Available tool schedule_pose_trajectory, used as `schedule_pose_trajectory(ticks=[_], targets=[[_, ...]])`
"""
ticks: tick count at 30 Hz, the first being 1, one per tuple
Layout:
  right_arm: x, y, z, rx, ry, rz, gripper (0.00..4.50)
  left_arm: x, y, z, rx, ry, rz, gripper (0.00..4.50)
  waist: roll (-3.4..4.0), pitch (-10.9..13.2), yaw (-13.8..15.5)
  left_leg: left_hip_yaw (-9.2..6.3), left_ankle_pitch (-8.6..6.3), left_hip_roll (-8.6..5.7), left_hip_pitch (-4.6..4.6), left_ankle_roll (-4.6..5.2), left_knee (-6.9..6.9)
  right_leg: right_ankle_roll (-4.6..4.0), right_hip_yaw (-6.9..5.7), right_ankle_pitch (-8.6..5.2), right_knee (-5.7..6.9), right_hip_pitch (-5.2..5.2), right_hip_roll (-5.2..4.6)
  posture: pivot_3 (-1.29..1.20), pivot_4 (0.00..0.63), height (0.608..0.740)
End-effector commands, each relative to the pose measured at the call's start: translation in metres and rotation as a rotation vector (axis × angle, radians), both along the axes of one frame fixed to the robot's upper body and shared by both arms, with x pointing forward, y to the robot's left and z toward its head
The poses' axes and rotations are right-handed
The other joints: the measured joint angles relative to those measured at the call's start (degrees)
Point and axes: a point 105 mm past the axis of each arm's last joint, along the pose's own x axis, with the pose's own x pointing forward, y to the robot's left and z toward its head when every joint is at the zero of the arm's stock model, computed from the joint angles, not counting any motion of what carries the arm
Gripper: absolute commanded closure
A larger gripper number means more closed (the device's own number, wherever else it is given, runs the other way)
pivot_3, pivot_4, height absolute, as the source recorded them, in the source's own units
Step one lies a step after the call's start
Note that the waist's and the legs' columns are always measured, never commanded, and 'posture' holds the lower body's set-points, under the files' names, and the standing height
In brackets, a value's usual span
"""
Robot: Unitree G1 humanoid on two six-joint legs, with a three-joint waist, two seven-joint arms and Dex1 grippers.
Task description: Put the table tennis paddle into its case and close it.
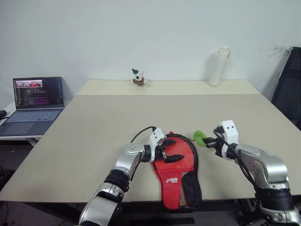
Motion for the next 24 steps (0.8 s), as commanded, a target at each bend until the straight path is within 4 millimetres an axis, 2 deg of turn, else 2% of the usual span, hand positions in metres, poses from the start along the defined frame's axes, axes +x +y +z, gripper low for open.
schedule_pose_trajectory(ticks=[1, 7, 18, 24], targets=[[-0.006, -0.014, 0.013, -0.01, -0.031, -0.023, 4.48, -0.007, 0.003, -0.023, 0.047, 0.072, 0.0, 0.0, 0.0, 0.0, 0.0, 0.0, 0.0, 0.0, 0.0, 0.0, 0.0, 0.0, 0.01, 0.0, 0.0, 0.0, 0.0, 0.0, 0.15, 0.74], [-0.011, -0.026, 0.012, -0.028, -0.013, -0.04, 4.48, -0.006, 0.004, -0.024, 0.051, 0.071, 0.003, 0.0, 0.0, 0.0, 0.1, 0.03, 0.0, 0.0, 0.01, 0.0, 0.0, 0.0, -0.01, -0.01, 0.0, 0.0, 0.02, 0.0, 0.15, 0.74], [-0.043, -0.02, 0.008, -0.033, 0.063, 0.073, 4.48, -0.006, 0.005, -0.025, 0.054, 0.07, 0.004, 0.0, -0.01, 0.0, 0.1, -0.01, 0.0, 0.01, 0.01, 0.0, 0.01, 0.01, -0.01, -0.01, -0.01, 0.0, 0.03, 0.0, 0.15, 0.74], [-0.045, -0.016, 0.005, -0.037, 0.08, 0.088, 4.48, -0.005, 0.002, -0.023, 0.052, 0.067, 0.001, 0.0, -0.02, 0.0, 0.1, 0.0, 0.0, 0.01, 0.01, 0.0, 0.01, 0.01, -0.01, -0.01, -0.01, 0.01, 0.03, 0.0, 0.15, 0.74]])
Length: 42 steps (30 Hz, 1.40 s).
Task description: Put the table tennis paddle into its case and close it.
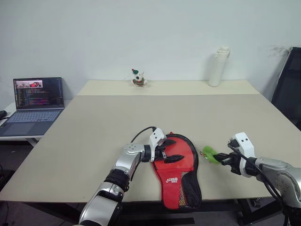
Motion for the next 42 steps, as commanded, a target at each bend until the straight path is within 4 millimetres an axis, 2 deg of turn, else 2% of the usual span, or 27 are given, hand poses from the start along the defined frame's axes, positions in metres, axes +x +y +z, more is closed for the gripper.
schedule_pose_trajectory(ticks=[1, 5, 8, 11, 15, 18, 21, 23, 25, 26, 30, 34, 38, 42], targets=[[0.0, 0.002, 0.01, -0.004, -0.036, 0.009, 4.48, -0.006, 0.002, -0.022, 0.048, 0.071, 0.002, 0.0, 0.0, 0.0, 0.0, 0.0, 0.0, 0.0, 0.0, 0.0, 0.0, 0.0, 0.0, 0.0, 0.0, 0.0, 0.0, 0.0, 0.15, 0.74], [-0.003, -0.002, 0.009, -0.039, -0.036, 0.015, 3.57, -0.005, 0.0, -0.02, 0.043, 0.064, 0.003, 0.0, 0.0, 0.0, 0.0, 0.0, 0.0, 0.0, -0.01, 0.0, 0.0, 0.0, 0.0, 0.0, -0.02, 0.0, 0.0, 0.0, 0.15, 0.74], [-0.01, -0.006, 0.012, -0.045, -0.034, 0.058, 2.56, -0.005, 0.001, -0.018, 0.037, 0.056, 0.005, 0.0, -0.01, 0.0, 0.0, 0.01, 0.0, 0.0, -0.01, 0.0, 0.0, 0.0, 0.0, 0.0, -0.03, 0.0, -0.01, 0.0, 0.15, 0.74], [-0.015, -0.007, 0.025, -0.003, -0.057, 0.11, 1.52, -0.005, 0.0, -0.012, 0.02, 0.037, 0.002, 0.0, -0.01, 0.0, 0.0, 0.0, 0.0, 0.0, -0.01, 0.0, 0.0, 0.0, 0.01, 0.0, -0.02, -0.01, 0.0, 0.0, 0.15, 0.74], [-0.013, -0.005, 0.058, 0.052, -0.189, 0.185, 1.52, -0.005, 0.0, 0.011, -0.027, -0.02, -0.013, 0.0, -0.05, 0.0, 0.0, -0.01, 0.0, 0.0, -0.03, 0.0, 0.0, 0.01, 0.01, 0.0, -0.03, -0.02, 0.0, 0.0, 0.15, 0.74], [0.005, -0.005, 0.078, 0.074, -0.3, 0.172, 1.52, -0.005, 0.004, 0.034, -0.07, -0.069, -0.005, 0.0, -0.22, 0.2, -0.5, -0.02, 0.0, 0.03, -0.06, 0.0, -0.01, 0.01, 0.04, 0.0, -0.04, -0.06, 0.03, 0.0, 0.15, 0.74], [0.027, 0.005, 0.092, 0.077, -0.422, 0.198, 1.52, -0.005, 0.014, 0.06, -0.114, -0.116, 0.016, 0.0, -0.47, 0.4, -0.9, -0.02, 0.0, 0.07, -0.06, 0.0, -0.02, 0.01, 0.01, 0.0, -0.03, -0.08, 0.06, 0.0, 0.15, 0.74], [0.044, 0.023, 0.091, 0.126, -0.409, 0.258, 1.52, -0.007, 0.033, 0.08, -0.171, -0.107, 0.055, 0.0, -0.5, 0.5, -1.5, -0.03, 0.0, 0.1, -0.06, 0.0, -0.04, 0.0, 0.04, 0.0, -0.02, -0.09, 0.11, 0.0, 0.15, 0.74], [0.055, 0.035, 0.088, 0.162, -0.387, 0.296, 1.52, -0.01, 0.051, 0.088, -0.193, -0.085, 0.093, 0.0, -0.5, 0.5, -1.9, 0.02, 0.0, 0.13, -0.03, 0.0, -0.06, 0.0, 0.13, 0.01, 0.0, -0.13, 0.17, 0.0, 0.15, 0.74], [0.058, 0.036, 0.087, 0.164, -0.385, 0.301, 1.52, -0.01, 0.055, 0.088, -0.192, -0.077, 0.103, 0.0, -0.49, 0.5, -1.8, -0.02, 0.0, 0.18, -0.03, 0.0, -0.09, -0.02, 0.12, 0.0, 0.01, -0.14, 0.18, 0.0, 0.15, 0.74], [0.081, 0.056, 0.065, 0.144, -0.322, 0.356, 1.52, -0.014, 0.102, 0.079, -0.115, -0.053, 0.22, 0.0, -0.45, 0.6, -1.6, -0.02, -0.01, 0.2, -0.04, 0.0, -0.14, -0.1, 0.08, -0.04, 0.0, -0.18, 0.2, 0.0, 0.15, 0.74], [0.094, 0.071, 0.047, 0.13, -0.264, 0.399, 1.52, -0.019, 0.129, 0.072, -0.06, -0.045, 0.291, 0.0, -0.45, 0.6, -1.2, -0.01, -0.01, 0.2, -0.1, 0.0, -0.11, -0.12, 0.05, -0.04, 0.0, -0.21, 0.13, 0.0, 0.15, 0.74], [0.103, 0.083, 0.031, 0.118, -0.221, 0.415, 1.52, -0.024, 0.141, 0.067, -0.038, -0.041, 0.334, 0.0, -0.45, 0.6, -1.0, -0.01, -0.01, 0.12, -0.1, 0.0, -0.08, -0.24, 0.03, 0.05, 0.0, -0.2, -0.01, 0.0, 0.15, 0.74], [0.112, 0.091, 0.015, 0.102, -0.184, 0.409, 1.52, -0.028, 0.138, 0.065, -0.039, -0.043, 0.341, 0.0, -0.45, 0.6, -1.1, 0.01, -0.01, 0.1, -0.1, 0.0, -0.08, -0.38, 0.04, 0.14, 0.0, -0.2, -0.05, 0.0, 0.15, 0.74]])
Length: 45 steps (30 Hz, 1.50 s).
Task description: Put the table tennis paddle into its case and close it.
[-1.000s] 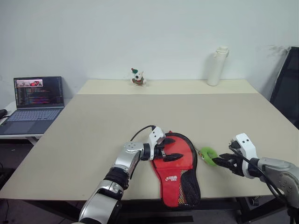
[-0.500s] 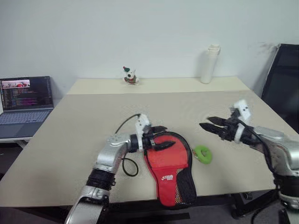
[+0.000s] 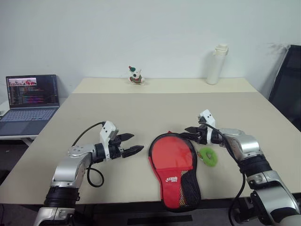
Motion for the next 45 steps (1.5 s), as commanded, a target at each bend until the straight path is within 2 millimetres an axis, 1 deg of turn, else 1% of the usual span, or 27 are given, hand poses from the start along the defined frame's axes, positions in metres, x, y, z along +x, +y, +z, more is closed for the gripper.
schedule_pose_trajectory(ticks=[1, 5, 10, 11, 12, 13, 19, 20, 25, 30, 34, 40, 45], targets=[[0.009, 0.005, 0.0, -0.025, -0.03, 0.004, 1.52, -0.004, -0.006, 0.017, -0.013, -0.069, -0.014, 0.0, 0.0, 0.0, -0.1, 0.0, 0.0, 0.01, 0.01, 0.0, 0.0, -0.01, 0.0, 0.0, 0.01, 0.0, 0.0, 0.0, 0.15, 0.74], [0.015, 0.005, -0.017, -0.039, 0.005, -0.026, 1.52, -0.004, -0.009, 0.017, -0.01, -0.073, -0.015, 0.0, 0.01, 0.0, -0.2, -0.01, 0.0, 0.06, 0.03, 0.0, -0.01, -0.04, -0.01, 0.01, 0.05, -0.01, 0.05, 0.0, 0.15, 0.74], [0.02, 0.009, -0.023, -0.025, 0.01, -0.052, 1.52, -0.003, -0.012, 0.019, -0.006, -0.079, -0.023, 0.0, 0.01, 0.0, -0.3, 0.01, 0.0, 0.05, 0.07, 0.0, 0.0, -0.03, 0.02, 0.02, 0.07, 0.01, 0.05, 0.0, 0.15, 0.74], [0.021, 0.011, -0.022, -0.013, 0.008, -0.064, 1.89, -0.003, -0.012, 0.02, -0.006, -0.079, -0.026, 0.0, 0.01, 0.0, -0.3, 0.01, 0.0, 0.05, 0.08, 0.0, 0.0, -0.04, 0.02, 0.02, 0.08, 0.02, 0.04, 0.0, 0.15, 0.74], [0.023, 0.012, -0.022, -0.005, 0.006, -0.073, 2.08, -0.003, -0.013, 0.02, -0.005, -0.08, -0.026, 0.0, 0.01, 0.0, -0.3, 0.01, 0.0, 0.06, 0.08, -0.01, 0.0, -0.04, 0.02, 0.02, 0.1, 0.01, 0.05, 0.0, 0.15, 0.74], [0.024, 0.013, -0.022, -0.002, 0.004, -0.081, 2.43, -0.003, -0.013, 0.02, -0.005, -0.08, -0.027, 0.0, 0.01, 0.0, -0.3, 0.01, 0.0, 0.06, 0.09, -0.01, 0.0, -0.04, 0.02, 0.02, 0.11, 0.01, 0.05, 0.0, 0.15, 0.74], [0.027, 0.01, -0.026, -0.032, -0.015, -0.125, 4.32, -0.003, -0.016, 0.019, 0.0, -0.08, -0.036, 0.0, 0.01, 0.0, -0.3, 0.01, 0.01, 0.06, 0.11, -0.01, 0.02, -0.05, 0.02, 0.03, 0.14, 0.03, 0.04, 0.0, 0.15, 0.74], [0.027, 0.01, -0.027, -0.033, -0.018, -0.128, 4.46, -0.003, -0.017, 0.019, -0.001, -0.08, -0.038, 0.0, 0.01, 0.0, -0.3, 0.01, 0.01, 0.06, 0.12, -0.01, 0.02, -0.05, 0.02, 0.03, 0.14, 0.04, 0.04, 0.0, 0.15, 0.74], [0.03, 0.011, -0.021, -0.014, -0.045, -0.162, 4.46, -0.002, -0.019, 0.02, -0.001, -0.081, -0.048, 0.0, 0.02, 0.0, -0.4, 0.01, 0.01, 0.06, 0.16, -0.02, 0.04, -0.08, 0.03, 0.06, 0.18, 0.06, 0.04, 0.0, 0.15, 0.74], [0.039, 0.005, -0.01, 0.01, -0.082, -0.237, 4.46, 0.0, -0.022, 0.021, -0.001, -0.083, -0.058, 0.0, 0.02, 0.0, -0.4, 0.01, 0.02, 0.06, 0.17, -0.03, 0.06, -0.1, 0.03, 0.08, 0.2, 0.07, 0.04, 0.0, 0.15, 0.74], [0.043, 0.0, -0.005, 0.012, -0.096, -0.278, 4.46, 0.001, -0.025, 0.021, 0.0, -0.084, -0.067, 0.0, 0.02, 0.0, -0.3, 0.01, 0.02, 0.05, 0.14, -0.03, 0.06, -0.09, 0.02, 0.08, 0.18, 0.06, 0.04, 0.0, 0.15, 0.74], [0.042, 0.003, -0.002, 0.021, -0.106, -0.25, 4.46, 0.002, -0.027, 0.02, 0.003, -0.084, -0.074, 0.0, 0.02, 0.0, -0.3, 0.01, 0.02, 0.04, 0.09, -0.03, 0.03, -0.09, 0.03, 0.08, 0.11, 0.05, 0.03, 0.0, 0.15, 0.74], [0.036, 0.013, -0.004, 0.013, -0.092, -0.187, 4.46, 0.002, -0.032, 0.019, 0.003, -0.083, -0.093, 0.0, 0.02, 0.0, -0.3, 0.0, 0.02, 0.04, 0.09, -0.03, 0.02, -0.09, 0.02, 0.08, 0.11, 0.05, 0.03, 0.0, 0.15, 0.74]])
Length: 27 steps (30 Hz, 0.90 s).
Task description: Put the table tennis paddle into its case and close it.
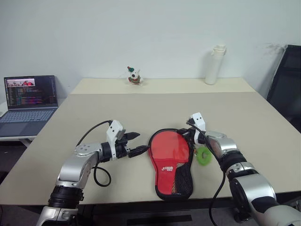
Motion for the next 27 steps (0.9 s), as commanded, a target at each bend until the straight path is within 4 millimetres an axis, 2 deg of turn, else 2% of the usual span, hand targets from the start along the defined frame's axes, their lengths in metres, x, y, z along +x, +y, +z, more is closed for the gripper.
schedule_pose_trajectory(ticks=[1, 2, 3, 7, 10, 13, 17, 19, 22, 27], targets=[[0.001, 0.002, 0.017, 0.015, -0.047, 0.023, 4.46, 0.001, -0.011, 0.01, -0.005, -0.045, -0.05, 0.0, 0.0, 0.0, 0.0, 0.0, 0.0, 0.0, 0.0, 0.0, 0.0, 0.0, 0.0, 0.0, 0.0, 0.0, 0.0, 0.0, 0.15, 0.74], [0.001, 0.002, 0.018, 0.024, -0.044, 0.023, 4.46, 0.002, -0.012, 0.01, -0.004, -0.046, -0.055, 0.0, 0.0, 0.0, 0.0, 0.0, 0.0, 0.0, 0.0, 0.0, 0.0, 0.0, 0.0, 0.0, 0.0, 0.0, 0.0, 0.0, 0.15, 0.74], [0.0, 0.003, 0.02, 0.031, -0.047, 0.027, 4.25, 0.002, -0.015, 0.01, -0.003, -0.049, -0.066, 0.0, 0.0, 0.0, 0.0, 0.01, 0.0, 0.0, 0.0, 0.0, 0.0, 0.0, 0.0, 0.0, 0.0, 0.0, 0.0, 0.0, 0.15, 0.74], [0.0, 0.003, 0.025, 0.033, -0.062, 0.028, 3.11, 0.004, -0.022, 0.01, 0.01, -0.055, -0.109, 0.0, 0.0, 0.0, 0.0, 0.0, 0.0, 0.01, -0.02, 0.0, -0.02, 0.0, -0.01, 0.0, 0.0, -0.02, 0.01, 0.0, 0.15, 0.74], [-0.009, 0.016, 0.062, 0.235, -0.116, 0.105, 2.1, 0.008, -0.035, 0.01, 0.028, -0.071, -0.174, 0.0, 0.01, 0.0, 0.0, -0.01, 0.0, 0.0, -0.04, 0.0, -0.03, 0.0, -0.03, 0.0, -0.01, -0.03, 0.01, 0.0, 0.15, 0.74], [-0.022, 0.017, 0.092, 0.335, -0.16, 0.139, 2.1, 0.013, -0.048, 0.011, 0.035, -0.083, -0.23, 0.0, 0.05, 0.0, 0.1, -0.01, 0.0, -0.01, -0.08, 0.0, -0.02, 0.0, -0.02, 0.0, 0.0, -0.07, 0.02, 0.0, 0.15, 0.74], [-0.047, -0.001, 0.108, 0.342, -0.172, 0.151, 2.1, 0.02, -0.067, 0.006, 0.052, -0.092, -0.297, 0.0, 0.04, 0.0, 0.5, -0.05, -0.01, -0.04, -0.1, 0.01, -0.02, 0.01, -0.09, 0.0, -0.01, -0.05, 0.0, 0.0, 0.15, 0.74], [-0.062, -0.017, 0.102, 0.281, -0.163, 0.141, 2.1, 0.024, -0.076, 0.0, 0.073, -0.092, -0.332, 0.0, 0.04, 0.0, 0.7, -0.02, -0.01, -0.04, -0.11, 0.01, -0.02, 0.01, -0.13, -0.01, -0.05, -0.03, 0.0, 0.0, 0.15, 0.74], [-0.084, -0.055, 0.082, 0.172, -0.109, 0.035, 2.1, 0.034, -0.092, -0.01, 0.097, -0.084, -0.357, 0.0, 0.04, 0.0, 1.7, 0.02, -0.02, -0.13, -0.18, 0.02, -0.01, 0.04, -0.19, -0.03, -0.13, -0.02, -0.03, 0.0, 0.15, 0.74], [-0.101, -0.085, 0.058, 0.093, -0.072, -0.131, 2.1, 0.043, -0.108, -0.023, 0.134, -0.088, -0.372, 0.0, 0.03, 0.0, 1.1, 0.13, -0.02, -0.12, -0.17, 0.03, 0.0, 0.33, -0.04, -0.2, -0.13, -0.07, 0.04, 0.0, 0.15, 0.74]])
